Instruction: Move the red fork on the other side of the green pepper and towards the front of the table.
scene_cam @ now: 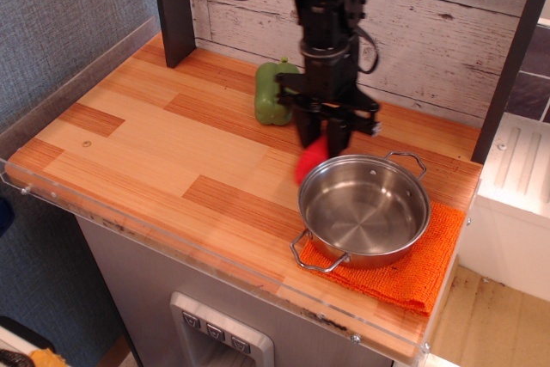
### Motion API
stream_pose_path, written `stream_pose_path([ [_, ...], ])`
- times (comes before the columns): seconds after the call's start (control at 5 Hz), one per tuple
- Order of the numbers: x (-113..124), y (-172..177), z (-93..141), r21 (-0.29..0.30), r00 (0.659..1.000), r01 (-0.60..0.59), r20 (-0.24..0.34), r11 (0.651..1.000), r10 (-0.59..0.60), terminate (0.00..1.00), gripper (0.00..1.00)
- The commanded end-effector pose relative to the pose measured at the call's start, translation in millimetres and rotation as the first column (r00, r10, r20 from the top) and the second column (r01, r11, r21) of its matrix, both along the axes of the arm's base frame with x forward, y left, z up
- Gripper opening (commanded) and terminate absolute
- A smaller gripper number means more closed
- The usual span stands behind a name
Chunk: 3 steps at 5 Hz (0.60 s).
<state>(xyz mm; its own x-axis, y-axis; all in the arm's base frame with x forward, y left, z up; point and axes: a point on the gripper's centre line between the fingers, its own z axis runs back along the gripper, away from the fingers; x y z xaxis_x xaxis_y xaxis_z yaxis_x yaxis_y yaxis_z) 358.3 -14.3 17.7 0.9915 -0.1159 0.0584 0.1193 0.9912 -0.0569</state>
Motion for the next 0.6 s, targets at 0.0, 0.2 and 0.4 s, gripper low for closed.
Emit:
stream_pose_path([
  [0.0,-26,29,79,-0.084,0.981,0.001,0.191,0.996,0.016,0.0,0.0],
  [0.2,-51,54,93,-0.109,0.978,0.02,0.209,0.994,0.004,0.0,0.0],
  [0.4,-66,93,76,-0.052,0.991,0.017,0.136,0.998,-0.01,0.0,0.0],
])
